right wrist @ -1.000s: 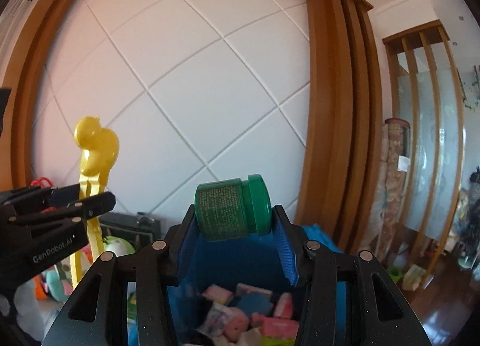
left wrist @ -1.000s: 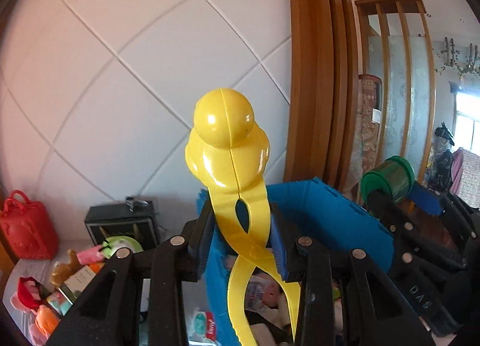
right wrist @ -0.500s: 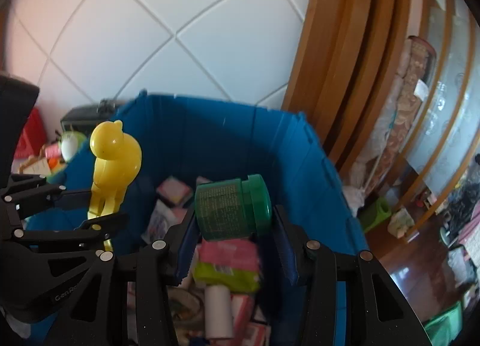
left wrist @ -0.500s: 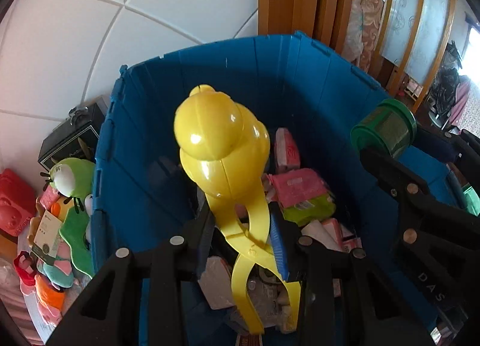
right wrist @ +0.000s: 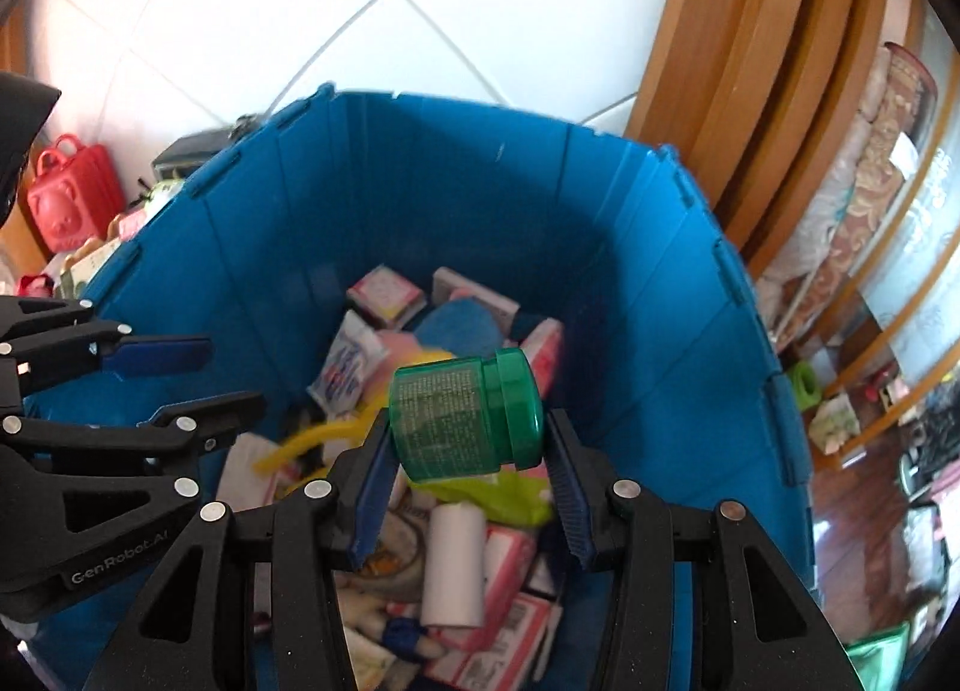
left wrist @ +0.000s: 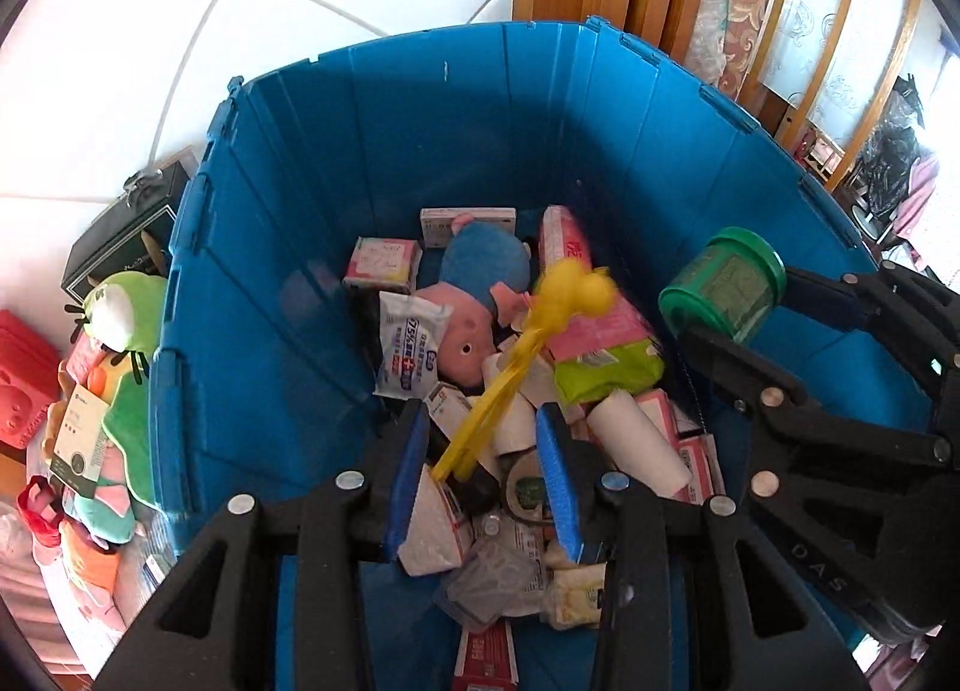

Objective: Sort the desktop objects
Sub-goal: 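Open both tools to release the clip and jar into the crate, then bring both tools back to the pile toward the white medicine boxes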

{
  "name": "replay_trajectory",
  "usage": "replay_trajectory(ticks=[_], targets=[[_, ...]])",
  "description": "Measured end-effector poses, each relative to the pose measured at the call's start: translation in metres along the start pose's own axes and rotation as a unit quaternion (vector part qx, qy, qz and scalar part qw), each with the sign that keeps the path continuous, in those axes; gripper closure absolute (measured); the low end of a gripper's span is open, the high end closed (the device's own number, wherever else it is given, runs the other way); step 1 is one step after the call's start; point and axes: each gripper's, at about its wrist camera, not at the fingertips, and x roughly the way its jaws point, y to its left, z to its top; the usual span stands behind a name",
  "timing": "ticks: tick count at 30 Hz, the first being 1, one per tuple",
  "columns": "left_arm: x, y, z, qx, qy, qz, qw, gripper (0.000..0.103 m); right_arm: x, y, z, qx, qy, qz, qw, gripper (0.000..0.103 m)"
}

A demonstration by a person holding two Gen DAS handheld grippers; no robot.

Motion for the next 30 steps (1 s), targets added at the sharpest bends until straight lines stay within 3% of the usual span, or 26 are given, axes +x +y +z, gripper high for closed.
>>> replay_trajectory(ticks=[4,8,12,20,25,30], targets=[[-0.006,0.000,-0.006,-0.005,-0.008,-0.002,1.0000,0.067,-0.002,0.001,-0.004,0.002,0.006,-0.011,1.000,0.044],[-0.016,0.003,-0.013,-0.011,-0.018,-0.004,0.9998,0.067,-0.012,-0.003,-0.007,0.017,-0.003,-0.028,0.999,0.015],[-0.037,0.002,-0.022,-0.005,-0.051,0.001,0.9987,0.067,-0.033,-0.001,-0.013,0.017,-0.029,-0.038,0.999,0.005],[-0.092,0.010,-0.050,-0.007,-0.165,0.017,0.9861,0.066,-0.084,0.010,-0.025,0.027,-0.106,-0.041,0.993,0.000],[-0.128,0.027,-0.075,-0.029,-0.246,0.032,0.9684,0.054,-0.109,0.031,-0.033,0.026,-0.151,-0.028,0.988,0.000],[-0.158,0.053,-0.104,-0.054,-0.302,0.046,0.9506,0.047,-0.124,0.064,-0.041,0.019,-0.191,-0.024,0.981,0.000]])
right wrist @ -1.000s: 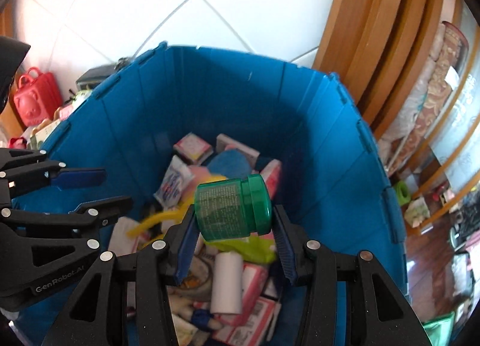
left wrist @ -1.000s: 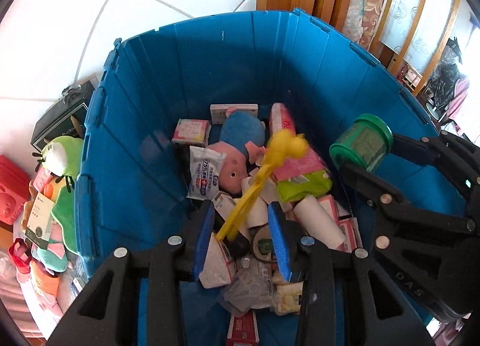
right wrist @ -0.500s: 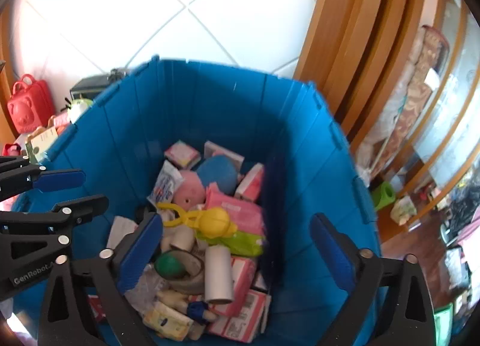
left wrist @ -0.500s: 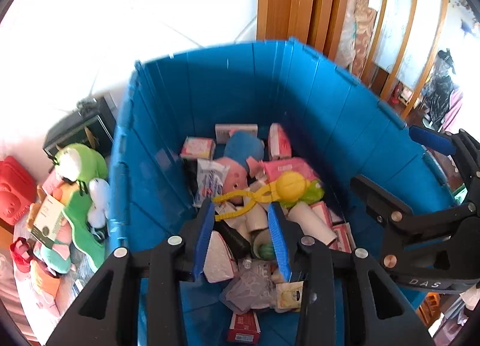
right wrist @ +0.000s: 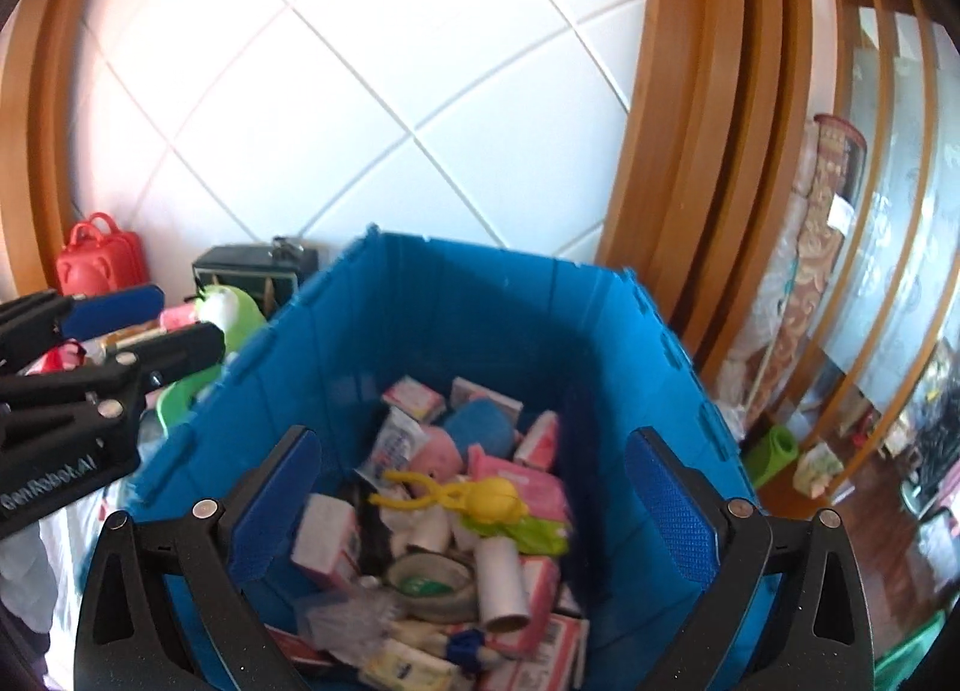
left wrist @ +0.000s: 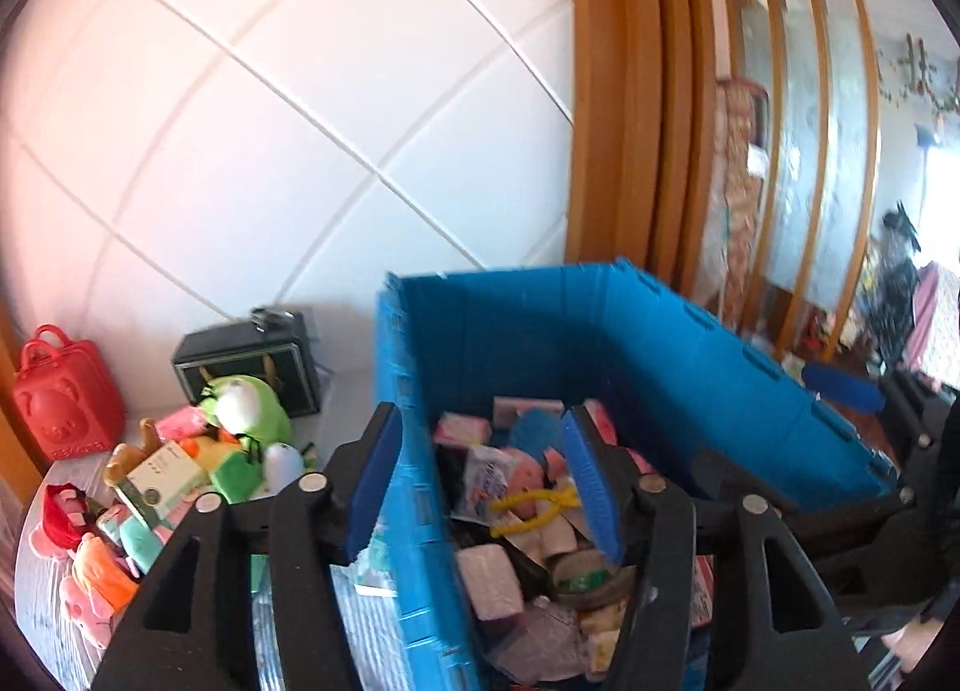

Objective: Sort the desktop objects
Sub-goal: 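Bring both tools back to the pile toward the white medicine boxes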

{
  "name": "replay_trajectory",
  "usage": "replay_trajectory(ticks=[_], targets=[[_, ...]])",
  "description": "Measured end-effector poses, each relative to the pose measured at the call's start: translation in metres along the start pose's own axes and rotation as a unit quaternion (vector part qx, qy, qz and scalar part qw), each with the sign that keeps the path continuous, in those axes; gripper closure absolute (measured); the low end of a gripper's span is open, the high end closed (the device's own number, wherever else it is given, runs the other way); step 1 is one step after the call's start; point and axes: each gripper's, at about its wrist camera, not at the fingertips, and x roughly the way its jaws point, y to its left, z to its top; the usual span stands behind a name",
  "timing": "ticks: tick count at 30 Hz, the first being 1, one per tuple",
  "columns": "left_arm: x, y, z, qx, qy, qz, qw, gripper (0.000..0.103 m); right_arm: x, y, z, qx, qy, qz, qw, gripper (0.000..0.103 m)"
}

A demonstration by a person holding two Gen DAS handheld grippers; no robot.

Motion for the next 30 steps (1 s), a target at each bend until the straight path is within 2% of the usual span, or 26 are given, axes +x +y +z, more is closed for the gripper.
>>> replay_trajectory(ticks=[5,9,16,23,26,30], targets=[[-0.031,0.045,-0.013,-0.031,-0.055,0.045,0.9970,0.041,-0.012,0.038,-0.001,0.008,-0.031,0.040,0.999,0.000],[-0.040,0.090,-0.028,-0.039,-0.050,0.095,0.9934,0.041,-0.014,0.076,0.003,0.004,-0.045,0.077,0.996,0.000],[-0.049,0.194,-0.066,-0.071,-0.011,0.169,0.9830,0.041,-0.009,0.157,0.011,-0.003,-0.047,0.131,0.990,0.000],[-0.044,0.296,-0.115,-0.111,0.057,0.221,0.9673,0.041,0.016,0.223,0.005,0.006,-0.022,0.140,0.990,0.000],[-0.033,0.321,-0.139,-0.121,0.090,0.223,0.9631,0.041,0.036,0.246,-0.006,0.014,-0.001,0.141,0.990,0.000],[0.006,0.339,-0.176,-0.142,0.152,0.201,0.9572,0.041,0.067,0.270,-0.024,0.021,0.023,0.142,0.989,0.000]])
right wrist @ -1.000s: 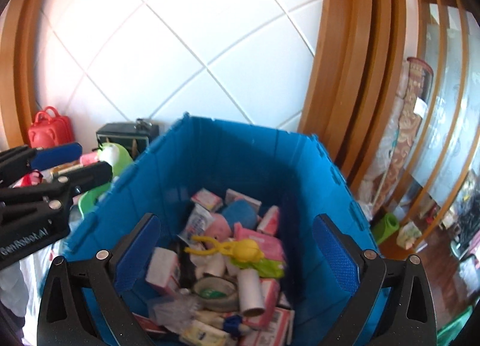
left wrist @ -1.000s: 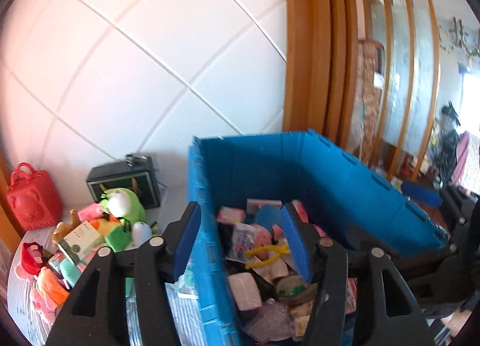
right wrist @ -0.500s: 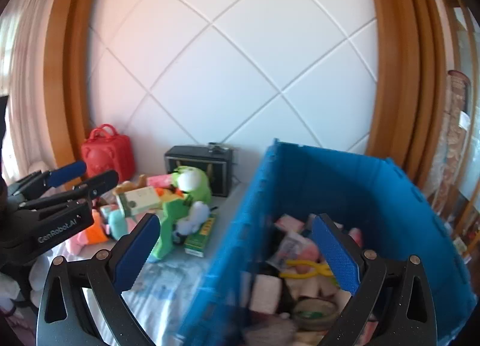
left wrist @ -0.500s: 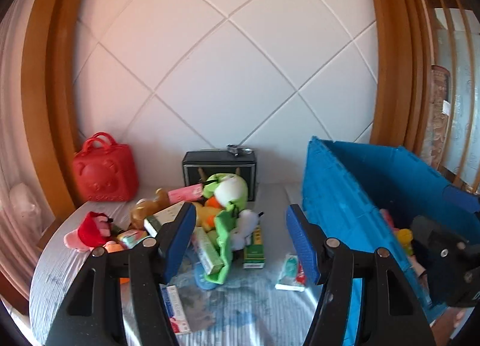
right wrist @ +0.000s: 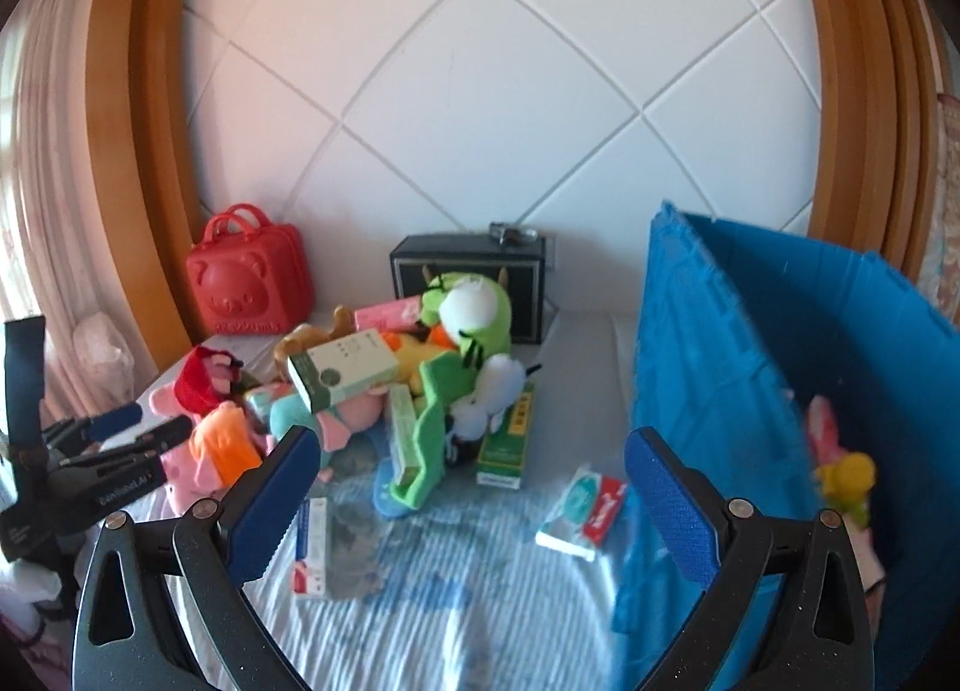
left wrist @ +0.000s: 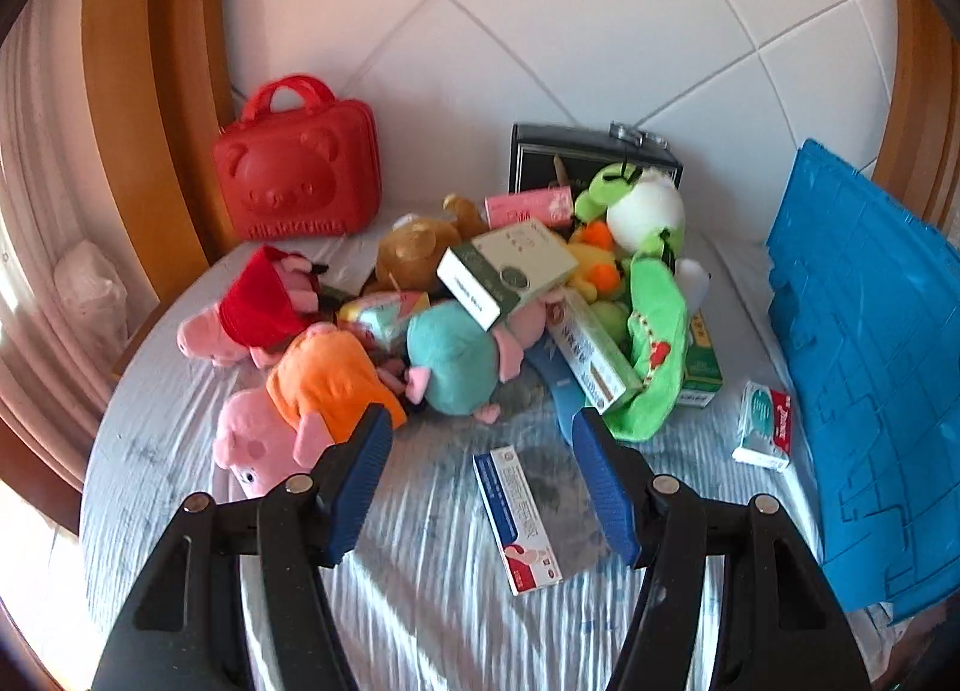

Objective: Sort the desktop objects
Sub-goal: 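Bring both tools back to the pile toward the white medicine boxes, then grasp the blue-white ointment box with the left tool while the right tool grasps the Tylenol box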

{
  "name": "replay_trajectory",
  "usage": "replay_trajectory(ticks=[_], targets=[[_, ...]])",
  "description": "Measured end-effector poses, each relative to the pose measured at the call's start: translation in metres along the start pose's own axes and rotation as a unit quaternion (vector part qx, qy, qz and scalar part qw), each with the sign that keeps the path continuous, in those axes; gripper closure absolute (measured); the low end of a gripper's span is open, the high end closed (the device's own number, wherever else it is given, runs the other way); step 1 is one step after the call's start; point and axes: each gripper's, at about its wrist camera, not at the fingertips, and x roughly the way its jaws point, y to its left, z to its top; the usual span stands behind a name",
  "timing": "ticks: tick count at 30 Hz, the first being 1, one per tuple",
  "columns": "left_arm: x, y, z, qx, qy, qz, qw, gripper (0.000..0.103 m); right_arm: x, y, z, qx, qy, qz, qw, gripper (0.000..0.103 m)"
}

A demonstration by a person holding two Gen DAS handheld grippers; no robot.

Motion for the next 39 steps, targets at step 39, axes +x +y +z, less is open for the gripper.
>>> replay_trajectory(ticks=[39], targets=[[0.229,-0.049,-0.033,0.077,0.169,-0.056,0.9809,0.064,0.275,-0.082,-0.130,0.115,0.156,-0.238,0.952,0.000]])
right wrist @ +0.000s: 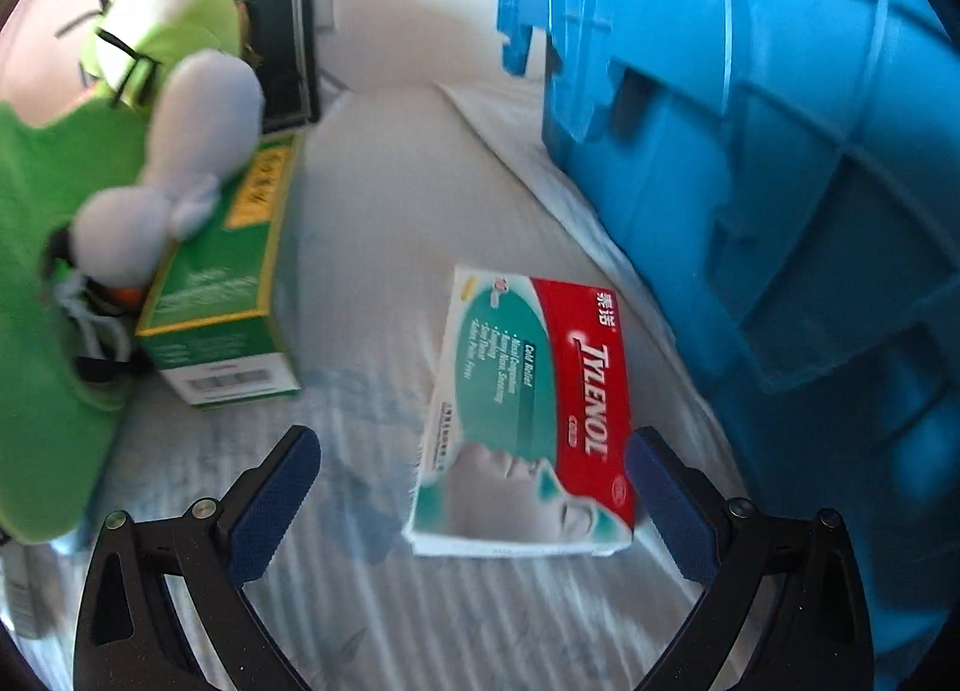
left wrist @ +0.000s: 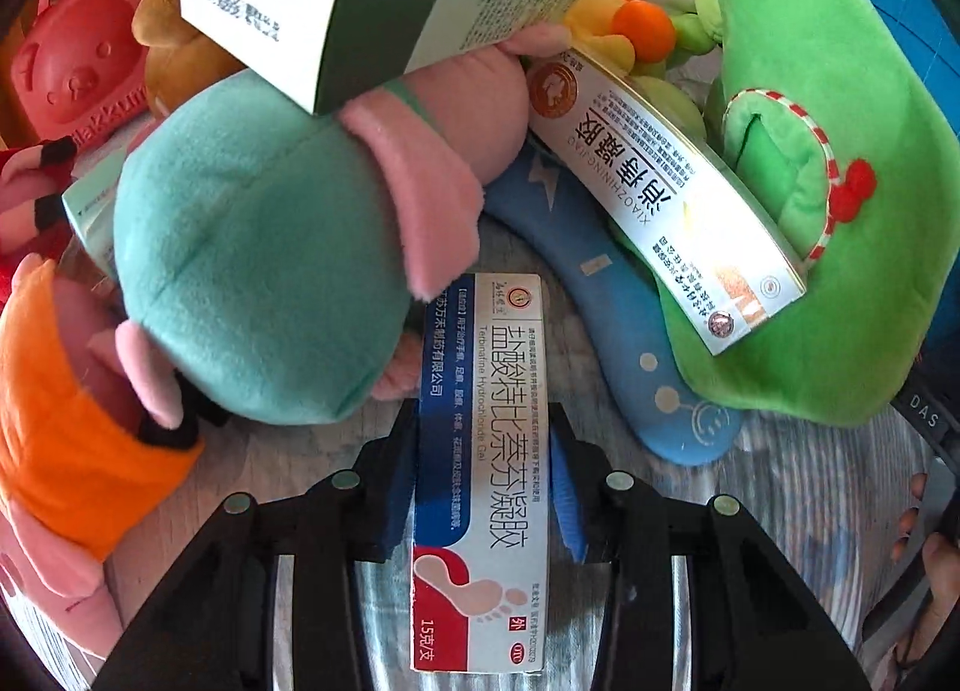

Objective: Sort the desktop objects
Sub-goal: 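Grasp the blue-white ointment box with the left tool while the right tool grasps the Tylenol box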

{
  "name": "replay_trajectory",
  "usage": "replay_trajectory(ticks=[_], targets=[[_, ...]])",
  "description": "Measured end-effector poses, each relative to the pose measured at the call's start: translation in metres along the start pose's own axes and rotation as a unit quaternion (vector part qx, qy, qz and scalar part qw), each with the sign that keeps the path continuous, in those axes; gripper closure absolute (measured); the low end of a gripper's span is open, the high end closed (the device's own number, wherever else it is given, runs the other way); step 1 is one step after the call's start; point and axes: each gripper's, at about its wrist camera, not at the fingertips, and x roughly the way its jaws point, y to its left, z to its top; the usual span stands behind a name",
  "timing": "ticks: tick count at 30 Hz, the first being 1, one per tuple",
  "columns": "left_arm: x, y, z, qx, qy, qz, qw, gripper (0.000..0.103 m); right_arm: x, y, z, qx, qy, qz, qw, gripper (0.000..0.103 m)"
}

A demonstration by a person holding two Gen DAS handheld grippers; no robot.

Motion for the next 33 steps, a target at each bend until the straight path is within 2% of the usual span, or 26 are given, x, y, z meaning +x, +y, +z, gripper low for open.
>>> replay_trajectory(ticks=[6,8,13,15,16,19,26,33], targets=[[-0.005,-0.005,-0.003,-0.002,-0.004,-0.005,1.0000,0.064,0.009,-0.014,0.002,0.028,0.001,-0.027,0.999,0.000],[-0.007,-0.007,-0.004,-0.002,-0.004,-0.004,1.0000,0.064,0.016,-0.020,0.002,0.040,0.021,-0.018,0.999,0.000],[-0.011,-0.012,-0.006,-0.003,-0.004,-0.006,1.0000,0.064,0.014,-0.019,0.001,0.027,0.020,-0.011,0.999,0.002],[-0.012,-0.013,-0.006,-0.004,-0.004,-0.006,1.0000,0.064,0.008,-0.014,0.000,0.016,0.015,-0.001,1.000,0.021],[-0.014,-0.014,-0.007,-0.003,-0.003,-0.006,1.0000,0.064,0.006,-0.010,-0.001,0.007,0.013,-0.001,1.000,0.025],[-0.019,-0.017,-0.011,-0.004,0.000,-0.011,0.9999,0.064,0.000,-0.003,-0.003,-0.006,0.012,0.011,1.000,0.029],[-0.042,-0.022,-0.032,-0.017,0.007,-0.019,0.9997,0.064,-0.038,0.012,-0.016,-0.035,-0.002,0.059,0.998,0.029],[-0.100,-0.031,-0.052,-0.020,-0.034,-0.017,0.9991,0.064,-0.097,0.023,-0.028,-0.072,-0.051,0.099,0.991,0.029]])
